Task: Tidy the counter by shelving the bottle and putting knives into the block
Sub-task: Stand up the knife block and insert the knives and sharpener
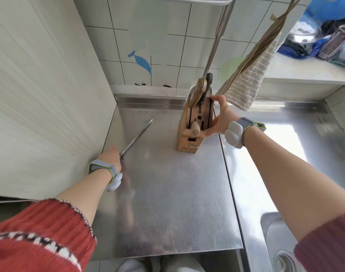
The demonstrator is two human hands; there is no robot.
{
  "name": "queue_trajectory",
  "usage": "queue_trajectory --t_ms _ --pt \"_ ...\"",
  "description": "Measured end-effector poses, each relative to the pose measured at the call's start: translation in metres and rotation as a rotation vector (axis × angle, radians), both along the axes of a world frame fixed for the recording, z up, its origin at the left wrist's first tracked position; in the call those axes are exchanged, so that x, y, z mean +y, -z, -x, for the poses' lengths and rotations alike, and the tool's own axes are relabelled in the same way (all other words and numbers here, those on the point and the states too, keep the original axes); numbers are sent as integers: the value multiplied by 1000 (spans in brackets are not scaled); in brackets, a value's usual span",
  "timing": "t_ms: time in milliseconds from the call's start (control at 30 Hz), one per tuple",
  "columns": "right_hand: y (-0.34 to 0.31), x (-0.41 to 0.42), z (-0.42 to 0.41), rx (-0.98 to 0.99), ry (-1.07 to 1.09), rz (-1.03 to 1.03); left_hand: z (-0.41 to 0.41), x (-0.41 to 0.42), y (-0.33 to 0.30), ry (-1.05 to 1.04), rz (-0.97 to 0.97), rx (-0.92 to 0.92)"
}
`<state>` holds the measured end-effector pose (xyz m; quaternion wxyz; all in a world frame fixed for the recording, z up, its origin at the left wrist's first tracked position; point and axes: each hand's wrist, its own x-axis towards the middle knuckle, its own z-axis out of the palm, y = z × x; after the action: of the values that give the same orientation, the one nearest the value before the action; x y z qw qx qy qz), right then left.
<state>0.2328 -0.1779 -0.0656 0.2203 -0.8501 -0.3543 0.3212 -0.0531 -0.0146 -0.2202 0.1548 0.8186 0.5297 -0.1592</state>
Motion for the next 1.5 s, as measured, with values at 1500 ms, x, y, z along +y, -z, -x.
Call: queue_trajectory --t_ms 1500 --pt "-5 -2 6 -22 -1 3 -113 -22 -287 177 -75 -1583"
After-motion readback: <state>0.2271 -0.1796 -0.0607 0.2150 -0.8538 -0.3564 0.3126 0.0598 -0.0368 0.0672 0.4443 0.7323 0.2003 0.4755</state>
